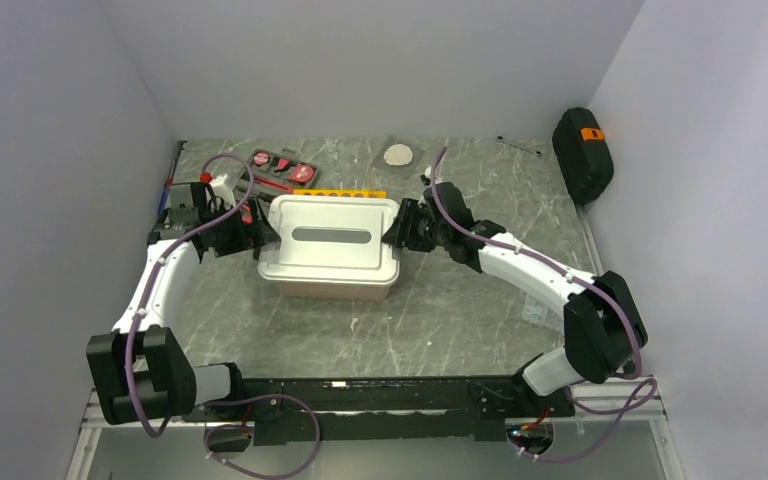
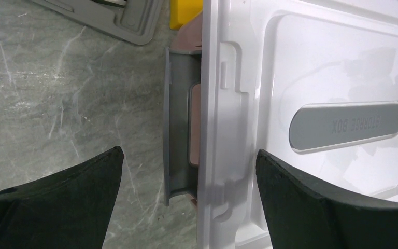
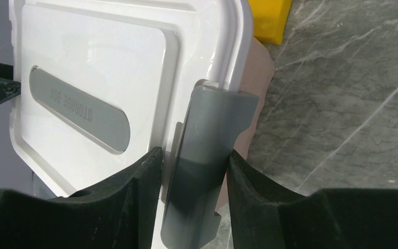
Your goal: Organize the chemistry lab equipment
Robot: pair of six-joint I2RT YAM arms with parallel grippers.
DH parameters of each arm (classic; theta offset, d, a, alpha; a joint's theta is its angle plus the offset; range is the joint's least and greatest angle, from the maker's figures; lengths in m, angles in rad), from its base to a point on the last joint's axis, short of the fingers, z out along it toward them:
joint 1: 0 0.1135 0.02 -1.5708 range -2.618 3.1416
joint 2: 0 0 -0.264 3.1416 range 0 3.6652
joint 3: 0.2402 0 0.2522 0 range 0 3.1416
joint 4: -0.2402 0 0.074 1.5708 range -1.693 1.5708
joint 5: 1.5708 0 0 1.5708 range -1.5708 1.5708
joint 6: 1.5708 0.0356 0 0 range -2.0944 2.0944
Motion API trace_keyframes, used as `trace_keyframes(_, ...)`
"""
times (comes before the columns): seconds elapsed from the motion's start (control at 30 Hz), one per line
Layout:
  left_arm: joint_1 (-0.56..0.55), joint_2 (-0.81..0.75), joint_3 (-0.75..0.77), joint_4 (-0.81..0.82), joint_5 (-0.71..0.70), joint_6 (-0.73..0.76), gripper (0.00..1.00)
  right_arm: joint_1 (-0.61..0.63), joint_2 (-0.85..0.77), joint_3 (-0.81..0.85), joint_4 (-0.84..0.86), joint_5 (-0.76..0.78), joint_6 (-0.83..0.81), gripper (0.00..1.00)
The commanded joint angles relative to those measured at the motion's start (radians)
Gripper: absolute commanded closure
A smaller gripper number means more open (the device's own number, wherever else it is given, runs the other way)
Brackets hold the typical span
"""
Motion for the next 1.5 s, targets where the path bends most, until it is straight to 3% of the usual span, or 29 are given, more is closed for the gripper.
trace_keyframes(0.0,-0.002,-0.047,0.037,0.007,-0.022,-0.008,0.01,0.014,0.029,0.009,-0.14,0.131,-0.131,0.71)
trace_keyframes(0.2,-0.001,-0.03,0.004,0.054,0.099,-0.037,0.0,-0.023,0.01,0.01,-0.159,0.118,-0.18,0.76)
trace_keyframes(0.57,0.015,0.036,-0.024,0.074,0.183,-0.073,0.01,-0.052,0.008,-0.009,-0.122,0.062,-0.197,0.77)
trace_keyframes(0.97,0.012,0.087,-0.079,0.17,0.365,-0.122,0.01,-0.053,0.029,-0.002,-0.101,0.036,-0.199,0.77)
trace_keyframes(1.2,0.001,0.079,-0.061,0.123,0.281,-0.095,0.29,-0.053,0.034,-0.003,-0.093,0.028,-0.197,0.78)
trace_keyframes(1.47,-0.063,0.065,-0.017,0.04,0.106,-0.035,0.39,-0.053,0.034,-0.008,-0.091,0.026,-0.196,0.78)
